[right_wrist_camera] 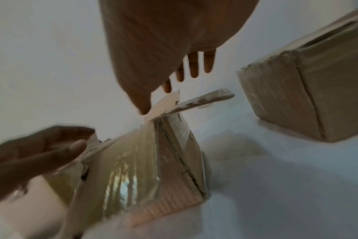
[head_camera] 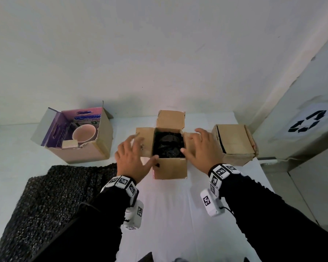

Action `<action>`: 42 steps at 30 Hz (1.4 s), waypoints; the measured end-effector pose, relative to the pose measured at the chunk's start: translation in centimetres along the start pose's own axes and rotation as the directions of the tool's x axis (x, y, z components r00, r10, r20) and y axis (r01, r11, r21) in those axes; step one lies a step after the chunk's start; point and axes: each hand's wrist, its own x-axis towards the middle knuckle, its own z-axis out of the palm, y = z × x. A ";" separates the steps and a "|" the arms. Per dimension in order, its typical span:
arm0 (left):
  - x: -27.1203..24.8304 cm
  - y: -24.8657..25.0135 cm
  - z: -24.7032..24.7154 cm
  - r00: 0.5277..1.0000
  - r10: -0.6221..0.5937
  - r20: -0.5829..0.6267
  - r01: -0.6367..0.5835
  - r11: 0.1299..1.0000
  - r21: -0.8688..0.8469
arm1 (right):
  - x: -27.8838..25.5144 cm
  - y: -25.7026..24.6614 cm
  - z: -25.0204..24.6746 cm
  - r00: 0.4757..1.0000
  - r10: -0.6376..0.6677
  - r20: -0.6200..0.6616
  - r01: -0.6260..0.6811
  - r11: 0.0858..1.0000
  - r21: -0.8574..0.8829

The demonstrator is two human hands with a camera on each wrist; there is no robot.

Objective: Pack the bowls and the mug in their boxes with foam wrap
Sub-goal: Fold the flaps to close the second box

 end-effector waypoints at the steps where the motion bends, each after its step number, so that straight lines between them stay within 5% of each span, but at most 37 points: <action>1: -0.1 -0.2 0.0 0.992 -0.128 0.000 0.128 0.990 -0.063 | -0.1 0.1 0.1 0.992 0.124 0.020 -0.125 0.990 0.057; 3: 0.2 -0.2 -0.1 0.946 -0.321 0.046 0.319 0.894 -0.313 | 0.0 0.3 0.4 0.927 0.337 0.161 -0.360 0.923 0.139; 5: 0.6 0.3 -0.5 0.925 -0.373 0.074 0.345 0.742 -0.576 | 0.2 0.5 0.3 0.858 0.433 0.277 -0.495 0.841 0.219; 10: 1.1 2.5 -0.9 0.995 -0.103 -0.020 0.062 0.733 -0.678 | 0.9 0.1 -1.3 0.850 0.512 0.121 -0.488 0.683 0.542; 16: -0.2 1.9 -0.1 0.950 0.292 0.107 -0.237 0.902 -0.361 | 1.3 -3.1 -2.1 0.948 0.316 -0.028 -0.216 0.706 0.675; 19: -0.3 0.6 -0.1 0.879 0.449 0.159 -0.407 0.882 -0.239 | 1.3 -4.2 -0.9 0.978 0.209 0.013 -0.159 0.705 0.691; 22: -0.5 -0.8 -0.1 0.829 0.517 0.214 -0.521 0.852 -0.042 | 1.3 -4.0 1.0 0.995 0.083 0.053 -0.098 0.809 0.579; 25: -0.7 -1.7 0.1 0.849 0.487 0.204 -0.494 0.869 -0.016 | 1.0 -3.1 1.8 0.997 0.027 0.068 -0.055 0.888 0.456; 29: 0.0 -1.6 0.5 0.870 0.482 0.107 -0.470 0.875 -0.118 | 1.8 -2.2 1.2 0.993 -0.007 0.121 -0.055 0.865 0.498; 35: 2.3 0.8 0.4 0.991 0.088 0.102 -0.037 0.904 -0.426 | 4.4 -0.7 0.0 0.916 0.217 0.338 -0.401 0.483 0.778; 39: 3.8 1.3 0.9 0.907 -0.148 0.394 0.267 0.926 -0.268 | 5.3 -0.5 0.7 0.912 0.271 0.308 -0.407 0.511 0.757; 42: 4.7 1.3 1.6 0.851 -0.193 0.488 0.306 0.938 -0.162 | 6.2 -0.8 1.1 0.889 0.386 0.246 -0.439 0.568 0.696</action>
